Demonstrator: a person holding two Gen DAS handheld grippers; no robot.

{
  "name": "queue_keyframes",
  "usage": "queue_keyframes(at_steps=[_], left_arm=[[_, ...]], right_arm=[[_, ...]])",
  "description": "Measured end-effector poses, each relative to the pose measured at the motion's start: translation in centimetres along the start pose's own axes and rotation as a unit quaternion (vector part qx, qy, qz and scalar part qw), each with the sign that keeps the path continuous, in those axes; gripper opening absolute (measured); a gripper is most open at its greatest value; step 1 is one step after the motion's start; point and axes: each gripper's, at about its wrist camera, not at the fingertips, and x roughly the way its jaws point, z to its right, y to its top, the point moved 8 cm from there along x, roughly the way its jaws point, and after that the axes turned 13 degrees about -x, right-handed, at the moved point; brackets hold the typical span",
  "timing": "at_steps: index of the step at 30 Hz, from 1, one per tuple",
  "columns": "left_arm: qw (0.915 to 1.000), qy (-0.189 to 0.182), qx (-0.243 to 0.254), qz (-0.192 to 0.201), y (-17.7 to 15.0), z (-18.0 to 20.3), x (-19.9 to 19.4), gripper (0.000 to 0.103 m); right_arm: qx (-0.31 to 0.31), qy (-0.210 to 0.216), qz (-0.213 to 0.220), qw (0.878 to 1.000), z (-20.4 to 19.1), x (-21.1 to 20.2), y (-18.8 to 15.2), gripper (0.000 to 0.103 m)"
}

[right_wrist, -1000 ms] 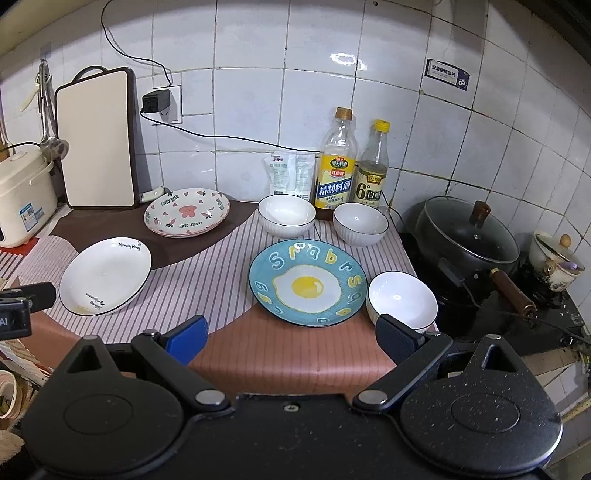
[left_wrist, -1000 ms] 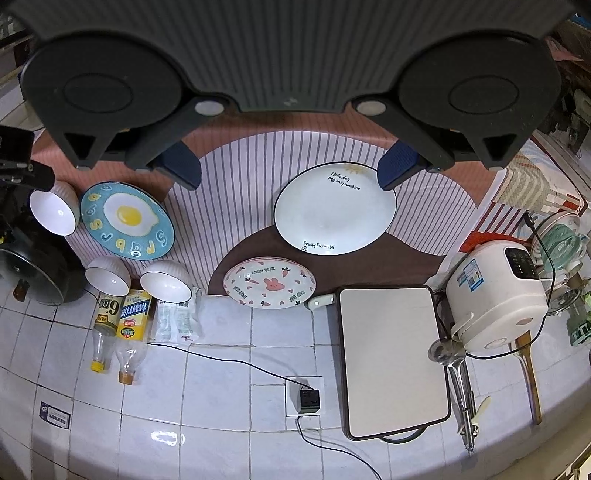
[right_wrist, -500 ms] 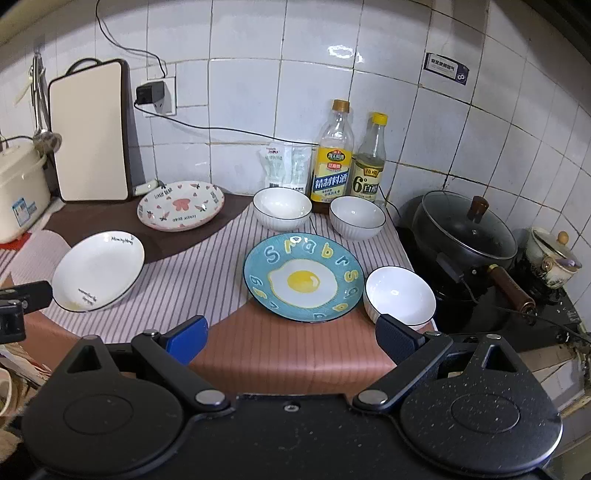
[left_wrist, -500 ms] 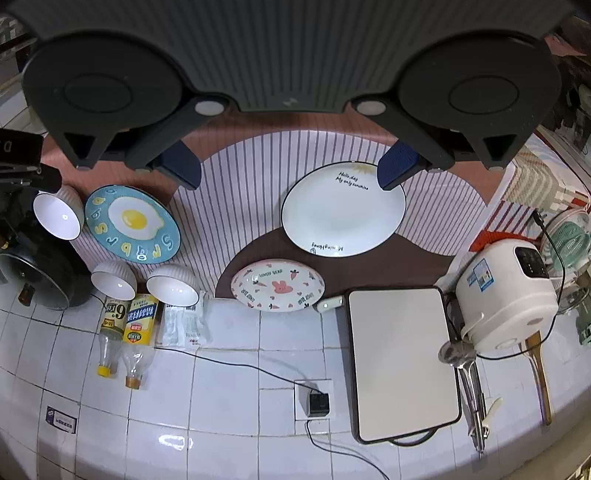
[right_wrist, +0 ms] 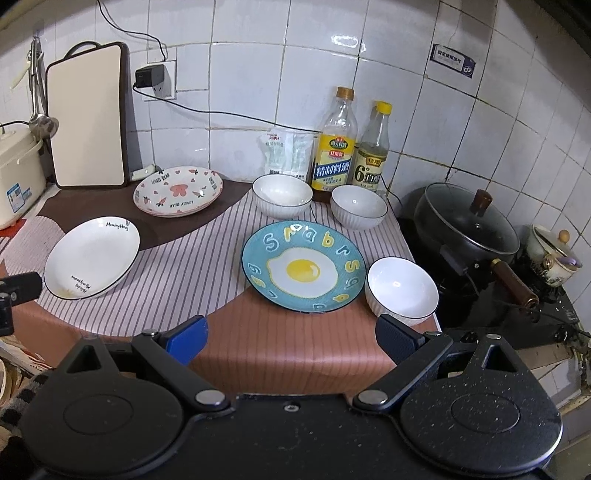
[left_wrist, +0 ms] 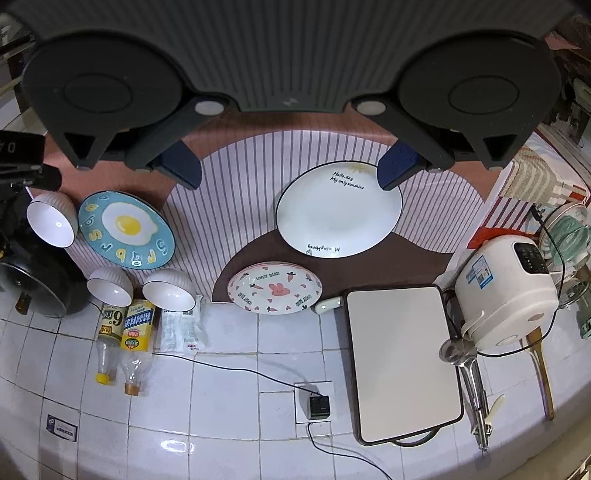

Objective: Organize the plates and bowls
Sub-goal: 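Grasp the rim of the white 'Morning Honey' plate with the left tool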

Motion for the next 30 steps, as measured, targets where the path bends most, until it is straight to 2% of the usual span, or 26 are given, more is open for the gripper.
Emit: queue_keyframes(at_steps=[5, 10, 12, 17, 21, 26, 28, 30], left_arm=[[0.9999, -0.015, -0.004, 0.003, 0.8, -0.1, 0.0, 0.1], [0.9997, -0.009, -0.022, 0.011, 2.3, -1.6, 0.4, 0.1], [0.9992, -0.019, -0.035, 0.005, 2.8, -2.4, 0.9, 0.1], [0.9977, -0.006, -0.067, 0.011, 4.0, -5.3, 2.2, 0.1], [0.9974, 0.004, -0.068, 0.024, 4.5, -7.8, 3.8, 0.1], [0.9974, 0.008, -0.065, 0.031, 4.8, -10.5, 6.3, 0.1], [0.9975, 0.015, -0.054, 0.044, 4.7, -11.3, 7.6, 0.097], [0.9978, 0.036, -0.036, 0.042, 4.5, -12.1, 9.5, 0.09]], right_arm=[[0.004, 0.012, 0.016, 1.0, -0.2, 0.2, 0.6, 0.099], [-0.002, 0.033, 0.056, 0.998, -1.0, 0.4, 2.3, 0.099], [-0.007, 0.052, 0.077, 0.996, -1.7, 0.4, 3.3, 0.099], [-0.008, 0.103, 0.139, 0.985, -3.8, 0.9, 5.8, 0.099], [-0.014, 0.153, 0.199, 0.968, -6.1, 2.2, 7.4, 0.099], [-0.06, 0.191, 0.191, 0.961, -10.4, 5.5, 9.1, 0.099], [-0.071, 0.209, 0.186, 0.957, -12.2, 7.0, 9.6, 0.099], [-0.075, 0.225, 0.176, 0.955, -13.6, 8.8, 9.7, 0.099]])
